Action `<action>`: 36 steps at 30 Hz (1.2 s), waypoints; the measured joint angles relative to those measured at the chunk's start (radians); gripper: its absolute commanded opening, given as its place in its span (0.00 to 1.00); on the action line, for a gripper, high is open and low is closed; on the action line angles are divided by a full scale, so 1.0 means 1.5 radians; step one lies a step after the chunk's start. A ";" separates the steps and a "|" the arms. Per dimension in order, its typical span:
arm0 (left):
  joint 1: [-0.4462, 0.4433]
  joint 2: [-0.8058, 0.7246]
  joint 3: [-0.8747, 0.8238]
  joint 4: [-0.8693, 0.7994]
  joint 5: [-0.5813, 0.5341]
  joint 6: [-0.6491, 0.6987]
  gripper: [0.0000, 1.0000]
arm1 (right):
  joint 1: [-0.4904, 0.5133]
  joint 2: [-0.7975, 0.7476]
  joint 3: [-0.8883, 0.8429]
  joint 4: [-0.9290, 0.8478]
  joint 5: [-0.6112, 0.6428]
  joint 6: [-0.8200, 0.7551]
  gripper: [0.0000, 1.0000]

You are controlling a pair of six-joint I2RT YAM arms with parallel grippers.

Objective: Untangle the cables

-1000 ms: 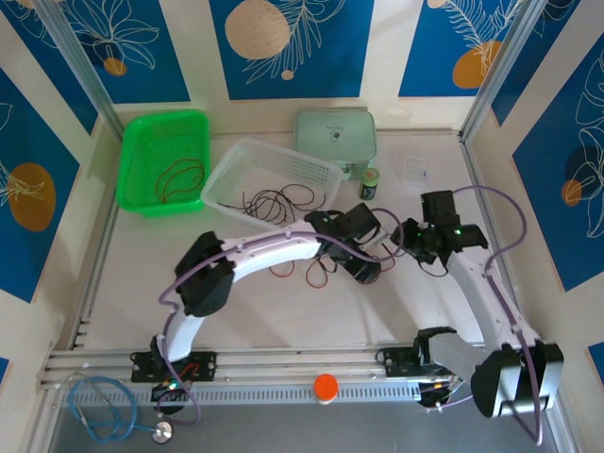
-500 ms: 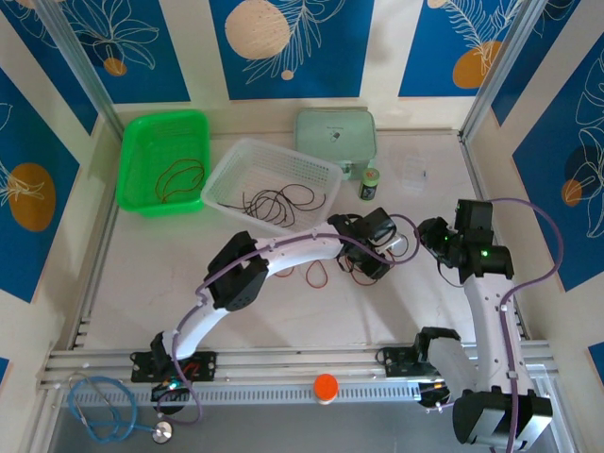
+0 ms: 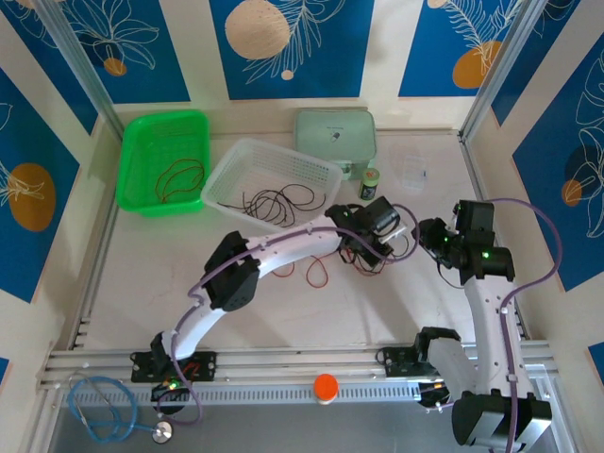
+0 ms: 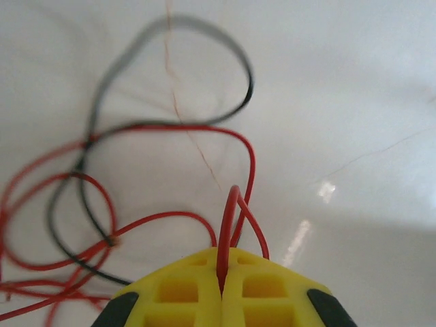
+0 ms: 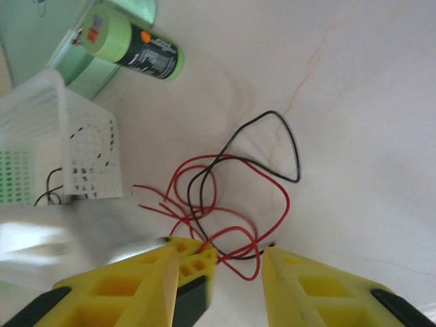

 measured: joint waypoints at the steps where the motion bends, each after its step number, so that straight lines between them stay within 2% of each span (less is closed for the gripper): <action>1: 0.000 -0.020 0.017 -0.007 -0.007 0.005 0.00 | 0.000 -0.004 -0.008 0.005 -0.013 -0.003 0.41; 4: 0.000 -0.099 0.073 -0.022 -0.032 0.020 0.00 | 0.004 -0.026 -0.043 0.030 -0.064 -0.016 0.44; 7: 0.000 -0.176 0.123 -0.030 -0.061 0.033 0.00 | 0.027 -0.065 -0.080 0.067 -0.108 -0.028 0.52; 11: 0.000 -0.239 0.154 -0.031 -0.093 0.045 0.00 | 0.113 -0.117 -0.117 0.141 -0.142 -0.044 0.58; 15: 0.000 -0.244 0.159 -0.042 -0.105 0.045 0.00 | 0.234 -0.121 -0.129 0.220 -0.119 -0.062 0.61; 19: 0.000 -0.238 0.158 -0.056 -0.105 0.045 0.00 | 0.309 -0.070 -0.129 0.279 -0.043 -0.077 0.61; 23: 0.000 -0.240 0.160 -0.059 -0.105 0.045 0.00 | 0.322 -0.010 -0.140 0.334 0.045 -0.080 0.60; 27: 0.000 -0.242 0.170 -0.059 -0.105 0.046 0.00 | 0.318 0.008 -0.171 0.383 0.119 -0.081 0.59; 32: 0.000 -0.269 0.175 -0.058 -0.105 0.055 0.00 | 0.297 0.031 -0.183 0.440 0.155 -0.081 0.53; 36: 0.000 -0.293 0.182 -0.056 -0.105 0.058 0.00 | 0.274 0.088 -0.182 0.495 0.150 -0.085 0.44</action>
